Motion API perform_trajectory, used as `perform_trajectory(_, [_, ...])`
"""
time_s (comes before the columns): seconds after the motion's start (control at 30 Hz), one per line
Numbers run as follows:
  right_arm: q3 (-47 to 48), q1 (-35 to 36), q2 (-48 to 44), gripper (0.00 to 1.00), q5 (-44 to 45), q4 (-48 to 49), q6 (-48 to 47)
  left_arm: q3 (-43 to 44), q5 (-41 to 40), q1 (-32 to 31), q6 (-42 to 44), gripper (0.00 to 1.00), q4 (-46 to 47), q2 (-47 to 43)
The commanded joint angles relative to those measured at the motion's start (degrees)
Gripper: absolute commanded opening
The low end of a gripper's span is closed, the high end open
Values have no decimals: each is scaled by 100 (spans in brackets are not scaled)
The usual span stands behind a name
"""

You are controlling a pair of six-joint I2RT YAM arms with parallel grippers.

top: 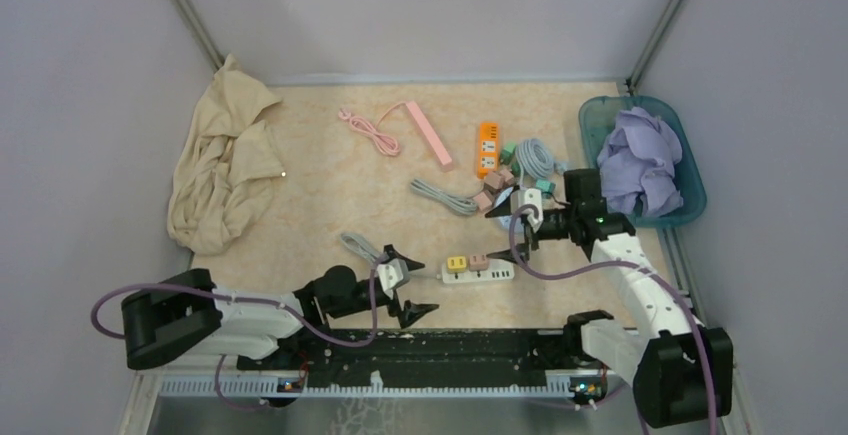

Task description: Pull the plug off the socket

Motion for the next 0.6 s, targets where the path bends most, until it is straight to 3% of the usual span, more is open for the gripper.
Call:
perform_trajectory(0.0, [-169,603,-35,81,701,-283,-929,-148,-143,-23,185,100,1057,450])
perform_trajectory(0.1, [-312,947,96,78,1112,-92,-916,14,-181,-22,335,100,957,682])
perform_trajectory(0.27, [-337,1414,416,62,1806,199,-708,127,-148,-21,366,100,985,946])
perform_trajectory(0.57, [-313,1847,827,51,2422,278,-677,120,-222,-19,374,98,1310,1256])
